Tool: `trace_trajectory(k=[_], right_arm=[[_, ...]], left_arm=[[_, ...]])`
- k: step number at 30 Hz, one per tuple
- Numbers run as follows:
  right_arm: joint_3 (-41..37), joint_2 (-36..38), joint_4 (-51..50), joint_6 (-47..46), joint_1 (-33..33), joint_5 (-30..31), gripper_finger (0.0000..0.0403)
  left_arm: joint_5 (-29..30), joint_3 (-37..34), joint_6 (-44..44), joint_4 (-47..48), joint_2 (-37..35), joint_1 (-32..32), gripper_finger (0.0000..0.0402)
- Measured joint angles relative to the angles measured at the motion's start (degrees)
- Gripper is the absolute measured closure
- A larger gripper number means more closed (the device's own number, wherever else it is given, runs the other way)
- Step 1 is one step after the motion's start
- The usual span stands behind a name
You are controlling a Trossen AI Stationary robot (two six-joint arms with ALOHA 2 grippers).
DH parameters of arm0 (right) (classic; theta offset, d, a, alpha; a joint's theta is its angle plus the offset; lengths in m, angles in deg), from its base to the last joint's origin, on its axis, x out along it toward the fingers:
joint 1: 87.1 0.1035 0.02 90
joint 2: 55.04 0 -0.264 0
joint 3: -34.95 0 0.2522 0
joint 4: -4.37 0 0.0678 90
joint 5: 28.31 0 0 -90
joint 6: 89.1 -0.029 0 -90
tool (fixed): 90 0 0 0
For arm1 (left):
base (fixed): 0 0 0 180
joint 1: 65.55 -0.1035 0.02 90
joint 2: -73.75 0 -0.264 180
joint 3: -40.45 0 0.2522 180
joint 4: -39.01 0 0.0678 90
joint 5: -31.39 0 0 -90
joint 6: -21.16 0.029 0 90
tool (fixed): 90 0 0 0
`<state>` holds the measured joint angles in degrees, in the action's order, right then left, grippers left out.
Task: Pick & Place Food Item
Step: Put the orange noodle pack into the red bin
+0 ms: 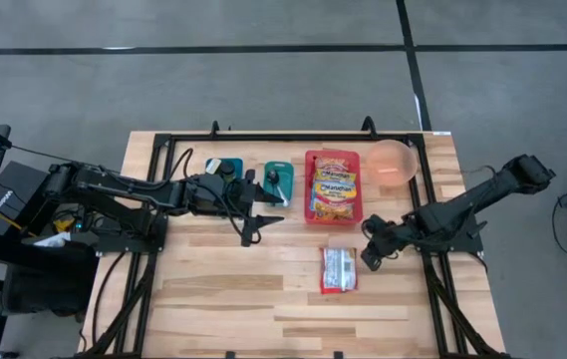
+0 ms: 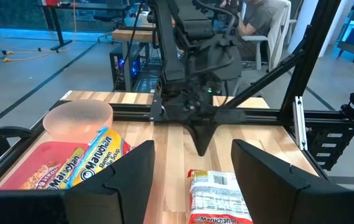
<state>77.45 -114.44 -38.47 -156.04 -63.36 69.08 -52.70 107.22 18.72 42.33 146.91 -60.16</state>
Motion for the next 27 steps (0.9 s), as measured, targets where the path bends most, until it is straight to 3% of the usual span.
trace_trajectory(k=[6, 22, 27], right_arm=[[-2.77, 3.35, -0.11, -1.88, -1.91, 0.01, 0.0403], [-3.0, 3.28, -0.22, -2.48, -2.97, 0.01, 0.0402], [-3.0, 3.26, -0.52, -3.87, -3.56, -0.15, 0.0376]], left_arm=[[0.0, 0.0, 0.0, -0.03, 0.0, 0.0, 0.0192], [0.0, 0.0, 0.0, 0.06, 0.0, 0.0, 0.0192], [0.0, 0.0, 0.0, 0.09, 0.0, 0.0, 0.0192]])
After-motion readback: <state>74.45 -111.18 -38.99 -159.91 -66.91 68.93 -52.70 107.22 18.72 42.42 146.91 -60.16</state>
